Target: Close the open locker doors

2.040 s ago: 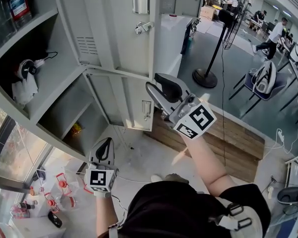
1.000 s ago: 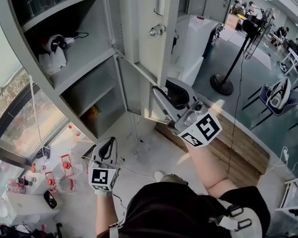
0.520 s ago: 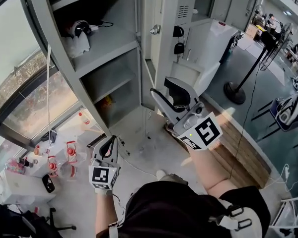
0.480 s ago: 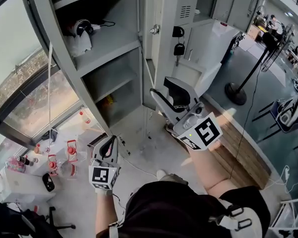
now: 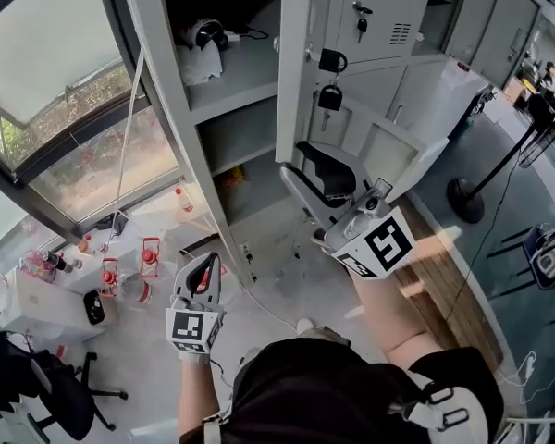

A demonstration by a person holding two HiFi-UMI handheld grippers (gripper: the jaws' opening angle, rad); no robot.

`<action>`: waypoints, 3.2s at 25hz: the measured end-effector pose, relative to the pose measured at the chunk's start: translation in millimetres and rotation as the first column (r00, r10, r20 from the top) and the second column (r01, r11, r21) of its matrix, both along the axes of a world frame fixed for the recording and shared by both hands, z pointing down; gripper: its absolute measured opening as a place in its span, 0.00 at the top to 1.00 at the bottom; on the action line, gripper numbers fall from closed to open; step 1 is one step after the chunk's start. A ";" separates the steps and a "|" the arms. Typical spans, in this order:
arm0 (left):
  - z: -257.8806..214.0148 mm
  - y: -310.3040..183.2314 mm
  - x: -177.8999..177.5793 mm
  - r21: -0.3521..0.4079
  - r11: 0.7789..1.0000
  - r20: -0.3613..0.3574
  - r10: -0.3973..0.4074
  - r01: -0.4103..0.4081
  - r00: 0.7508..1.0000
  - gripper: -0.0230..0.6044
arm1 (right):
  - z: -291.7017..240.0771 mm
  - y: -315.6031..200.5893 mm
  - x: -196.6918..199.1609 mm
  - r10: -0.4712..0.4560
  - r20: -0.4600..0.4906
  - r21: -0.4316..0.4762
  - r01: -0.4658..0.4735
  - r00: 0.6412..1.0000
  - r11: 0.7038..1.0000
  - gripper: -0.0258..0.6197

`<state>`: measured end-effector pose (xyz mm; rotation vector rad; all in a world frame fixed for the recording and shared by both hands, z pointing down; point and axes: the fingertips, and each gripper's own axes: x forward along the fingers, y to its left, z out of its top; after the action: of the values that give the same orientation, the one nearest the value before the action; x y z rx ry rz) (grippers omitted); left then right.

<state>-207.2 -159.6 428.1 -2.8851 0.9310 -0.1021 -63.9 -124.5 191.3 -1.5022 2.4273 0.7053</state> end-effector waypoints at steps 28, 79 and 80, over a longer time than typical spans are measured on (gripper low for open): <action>8.7 -22.5 -88.6 -0.011 0.921 0.019 -0.390 0.390 0.921 0.95 | -6.4 -115.3 -48.6 -0.282 0.076 -0.020 0.284 0.957 0.959 0.83; 41.2 -21.0 -43.1 -0.084 0.974 0.051 -0.207 0.210 0.977 0.95 | 63.5 -95.6 1.3 -0.070 0.117 -0.180 0.091 0.991 0.979 0.85; 42.1 -20.7 -36.8 -0.085 0.978 0.053 -0.186 0.190 0.981 0.95 | 67.4 -91.5 7.6 -0.050 0.116 -0.188 0.071 0.992 0.980 0.85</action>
<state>-243.9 -180.3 470.2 -2.8545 1.2188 -0.2289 -56.3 -215.9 258.8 -1.4827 2.5040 0.3745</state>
